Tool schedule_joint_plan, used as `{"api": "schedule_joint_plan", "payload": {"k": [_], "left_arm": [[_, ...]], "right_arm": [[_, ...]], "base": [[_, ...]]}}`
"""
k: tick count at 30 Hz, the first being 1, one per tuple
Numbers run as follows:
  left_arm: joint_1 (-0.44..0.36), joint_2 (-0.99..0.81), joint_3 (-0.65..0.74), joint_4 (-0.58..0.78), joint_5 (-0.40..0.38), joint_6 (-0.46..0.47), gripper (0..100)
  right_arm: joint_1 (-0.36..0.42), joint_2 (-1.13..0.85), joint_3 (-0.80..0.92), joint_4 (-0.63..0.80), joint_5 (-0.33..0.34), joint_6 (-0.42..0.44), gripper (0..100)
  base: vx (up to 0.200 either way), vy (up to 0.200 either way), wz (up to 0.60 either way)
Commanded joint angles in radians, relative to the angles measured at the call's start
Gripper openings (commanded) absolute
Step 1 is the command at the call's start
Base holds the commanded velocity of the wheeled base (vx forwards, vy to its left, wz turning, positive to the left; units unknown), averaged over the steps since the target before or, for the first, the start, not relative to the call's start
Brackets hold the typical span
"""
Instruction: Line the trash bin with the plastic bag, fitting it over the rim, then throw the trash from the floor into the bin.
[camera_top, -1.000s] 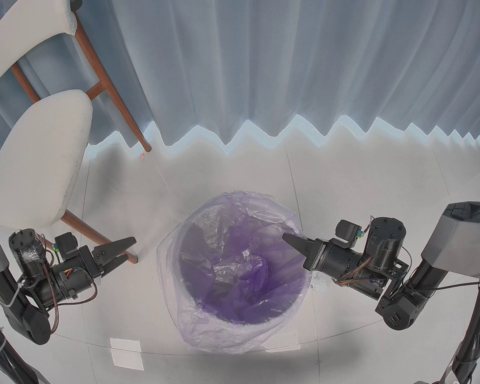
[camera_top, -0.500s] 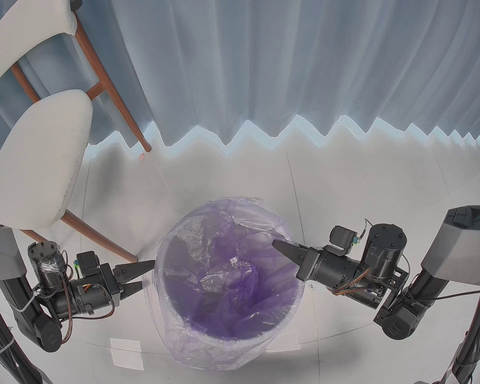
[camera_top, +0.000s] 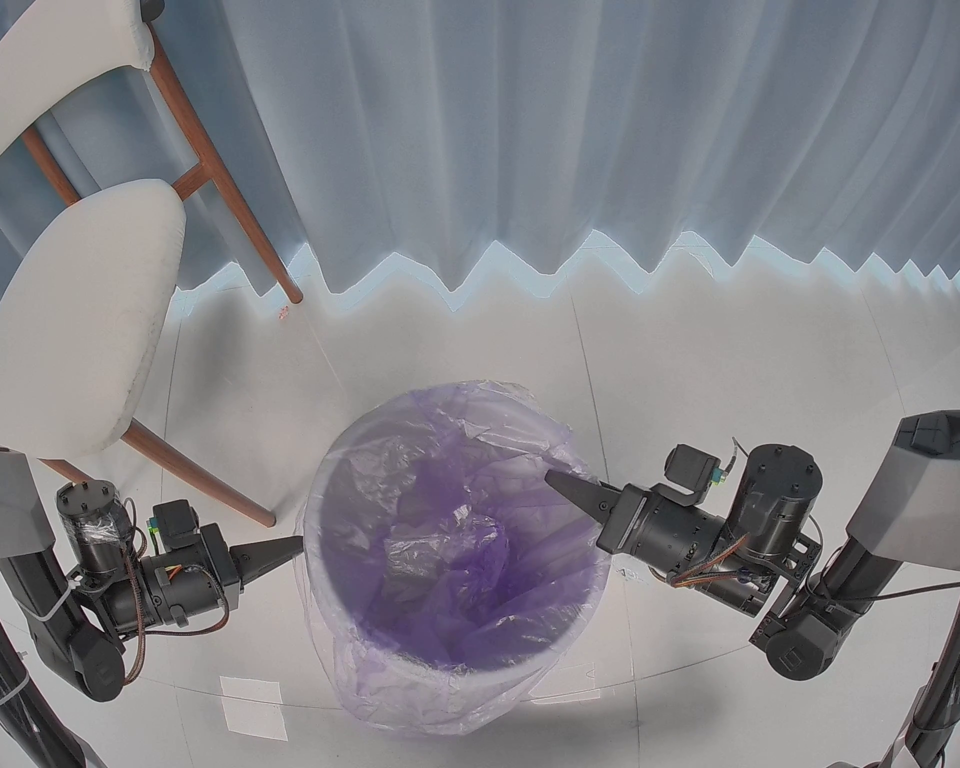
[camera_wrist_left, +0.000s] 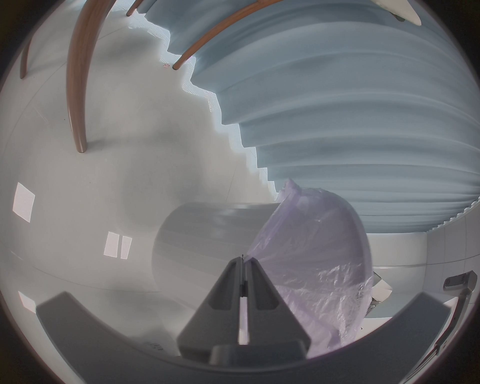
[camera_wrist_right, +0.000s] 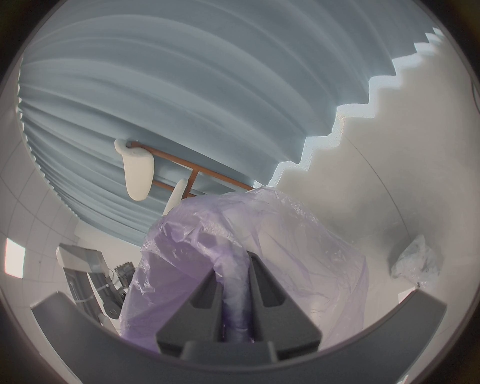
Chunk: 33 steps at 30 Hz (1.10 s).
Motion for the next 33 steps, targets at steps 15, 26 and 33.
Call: {"api": "schedule_joint_plan", "payload": {"k": [15,26,33], "left_arm": [[0.030,0.038,-0.014,-0.002,0.000,0.014,100],[0.091,-0.070,-0.068,0.000,0.085,0.056,100],[0.105,-0.312,-0.037,0.001,0.046,0.065,100]], "right_arm": [[-0.005,-0.045,0.009,-0.001,0.020,0.061,0],[-0.008,-0.055,-0.008,0.024,0.014,0.053,0],[-0.005,-0.102,-0.045,0.208,-0.054,0.038,0]], "base": [[0.000,0.000,0.00],[0.000,0.000,0.00],[0.000,0.000,0.00]]}}
